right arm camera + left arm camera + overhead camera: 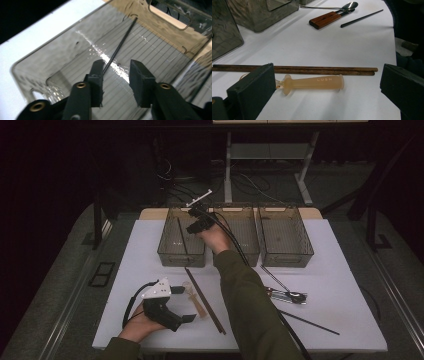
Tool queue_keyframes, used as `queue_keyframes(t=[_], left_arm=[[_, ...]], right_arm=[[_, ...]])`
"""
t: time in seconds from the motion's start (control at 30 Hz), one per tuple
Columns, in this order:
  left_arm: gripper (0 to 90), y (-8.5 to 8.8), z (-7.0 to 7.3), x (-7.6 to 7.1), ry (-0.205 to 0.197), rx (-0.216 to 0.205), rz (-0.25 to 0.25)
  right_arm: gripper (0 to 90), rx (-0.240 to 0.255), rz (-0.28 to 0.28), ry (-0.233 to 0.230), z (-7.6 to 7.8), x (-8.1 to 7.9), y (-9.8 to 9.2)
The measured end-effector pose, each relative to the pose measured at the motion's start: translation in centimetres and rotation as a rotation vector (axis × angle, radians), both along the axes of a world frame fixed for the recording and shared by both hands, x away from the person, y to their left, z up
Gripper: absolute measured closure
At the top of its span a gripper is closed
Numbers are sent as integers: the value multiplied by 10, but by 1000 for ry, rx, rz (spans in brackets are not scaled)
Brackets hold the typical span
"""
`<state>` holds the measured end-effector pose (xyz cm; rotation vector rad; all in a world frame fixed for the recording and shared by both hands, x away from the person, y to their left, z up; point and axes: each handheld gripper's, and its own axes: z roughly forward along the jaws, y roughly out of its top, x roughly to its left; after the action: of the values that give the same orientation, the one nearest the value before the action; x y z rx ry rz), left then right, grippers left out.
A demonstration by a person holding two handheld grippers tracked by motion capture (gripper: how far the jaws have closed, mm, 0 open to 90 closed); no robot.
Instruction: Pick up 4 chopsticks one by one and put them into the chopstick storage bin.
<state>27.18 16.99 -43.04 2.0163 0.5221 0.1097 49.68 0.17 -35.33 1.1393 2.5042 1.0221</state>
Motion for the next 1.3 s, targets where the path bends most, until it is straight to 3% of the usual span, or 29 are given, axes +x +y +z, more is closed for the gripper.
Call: queue_keyframes(t=[0.13,0.27,0.4,0.67,0.87,1.3], left_arm=[[0,1,0,0,1,1,4],[0,0,0,0,0,6,6],[0,-1,-1,0,2,8,3],[0,-1,-1,-1,10,-6,8],[0,0,-1,0,12,-4,12],[0,1,-2,1,8,11,10]], right_arm=[[535,37,26,-4,8,-9,-15],[480,36,68,-27,15,-22,-31],[439,75,90,-36,19,-33,-48],[391,96,118,-85,28,-54,-76],[328,95,130,-101,26,-70,-94],[288,91,133,-104,15,-101,-144]])
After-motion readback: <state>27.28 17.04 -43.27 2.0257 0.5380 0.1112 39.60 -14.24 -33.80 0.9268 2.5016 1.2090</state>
